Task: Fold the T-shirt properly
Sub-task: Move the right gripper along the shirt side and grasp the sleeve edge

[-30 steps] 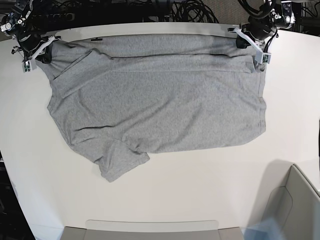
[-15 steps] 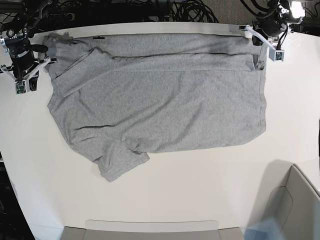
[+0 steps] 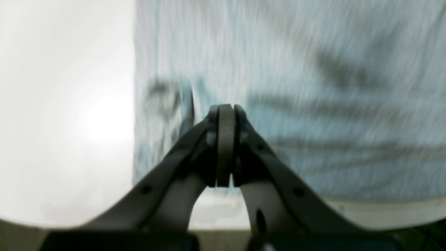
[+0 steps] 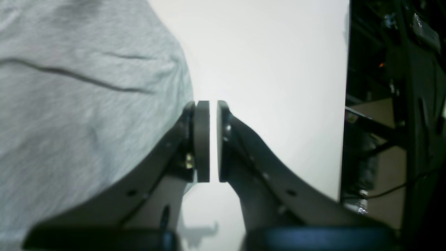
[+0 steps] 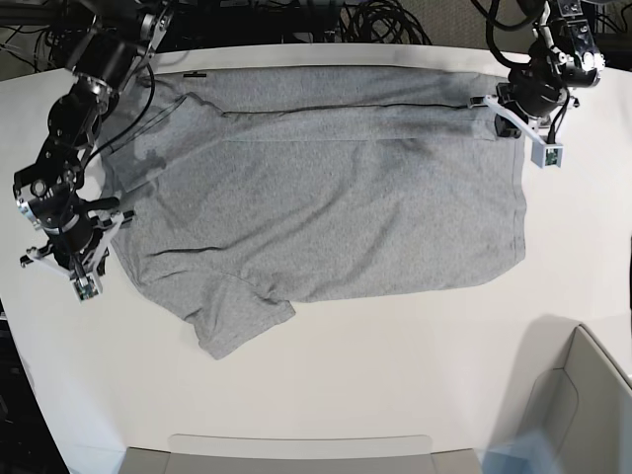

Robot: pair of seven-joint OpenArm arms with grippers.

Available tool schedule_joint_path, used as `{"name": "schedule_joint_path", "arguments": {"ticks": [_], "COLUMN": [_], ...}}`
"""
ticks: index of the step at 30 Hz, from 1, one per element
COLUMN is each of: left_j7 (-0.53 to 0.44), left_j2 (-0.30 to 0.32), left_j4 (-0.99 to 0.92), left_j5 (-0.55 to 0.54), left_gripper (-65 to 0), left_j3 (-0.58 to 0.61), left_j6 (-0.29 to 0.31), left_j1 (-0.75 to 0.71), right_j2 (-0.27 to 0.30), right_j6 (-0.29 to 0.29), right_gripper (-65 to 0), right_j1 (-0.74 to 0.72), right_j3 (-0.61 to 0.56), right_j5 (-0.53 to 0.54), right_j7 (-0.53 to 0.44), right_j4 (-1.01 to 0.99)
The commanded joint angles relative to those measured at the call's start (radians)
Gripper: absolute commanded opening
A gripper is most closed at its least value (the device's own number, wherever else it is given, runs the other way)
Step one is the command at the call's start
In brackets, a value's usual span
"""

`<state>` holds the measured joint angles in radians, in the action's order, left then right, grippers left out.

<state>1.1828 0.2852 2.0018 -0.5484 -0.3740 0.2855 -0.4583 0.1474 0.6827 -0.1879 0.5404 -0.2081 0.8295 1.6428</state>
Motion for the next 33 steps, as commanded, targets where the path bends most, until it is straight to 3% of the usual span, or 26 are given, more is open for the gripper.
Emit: {"name": "schedule_joint_path", "arguments": {"ticks": [1,7,11,14,17,20,23,26,27,33], "left_j7": [0.001,0.001,0.001,0.001,0.001,0.001,0.001,0.001,0.001,0.001], "left_j2": [0.007,0.007,0.007,0.007,0.007,0.007,0.007,0.007,0.009,0.007], "left_j4": [0.017,0.014,0.012,0.012,0.012,0.012,0.011,0.011,0.009,0.009], "left_j5": [-0.005,-0.005,-0.003,-0.003,0.001,0.001,0.001,0.003,0.003,-0.003], "left_gripper": [-65.0,-65.0,-65.0,-65.0,-65.0,-65.0,-65.0,-65.0,-65.0,-65.0], "left_j3": [-0.006,-0.006,0.0,0.002,-0.003,-0.001,0.0,-0.004,-0.004,0.002], "left_j6": [0.002,0.002,0.002,0.002,0.002,0.002,0.002,0.002,0.002,0.002], "left_j1": [-0.006,-0.004,0.016,0.02,0.022,0.022,0.022,0.022,0.022,0.025], "right_j2": [0.013,0.014,0.019,0.022,0.021,0.021,0.022,0.019,0.016,-0.021], "right_j6": [0.015,0.015,0.015,-0.097,-0.114,-0.116,-0.1,0.004,0.015,0.015], "right_gripper": [-65.0,-65.0,-65.0,-65.0,-65.0,-65.0,-65.0,-65.0,-65.0,-64.9], "right_j1": [-0.055,-0.25,-0.321,-0.353,-0.348,-0.308,-0.25,-0.157,-0.118,-0.028], "right_j3": [-0.024,-0.072,-0.075,-0.105,-0.11,-0.092,-0.07,-0.065,-0.065,-0.065], "right_j5": [-0.004,-0.029,-0.034,-0.1,-0.161,-0.175,-0.176,-0.172,-0.172,-0.17], "right_j7": [-0.014,-0.028,-0.209,-0.341,-0.376,-0.342,-0.24,-0.14,-0.109,-0.066], "right_j4": [-0.034,-0.39,-0.628,-0.812,-0.881,-0.866,-0.764,-0.58,-0.51,-0.286]}}
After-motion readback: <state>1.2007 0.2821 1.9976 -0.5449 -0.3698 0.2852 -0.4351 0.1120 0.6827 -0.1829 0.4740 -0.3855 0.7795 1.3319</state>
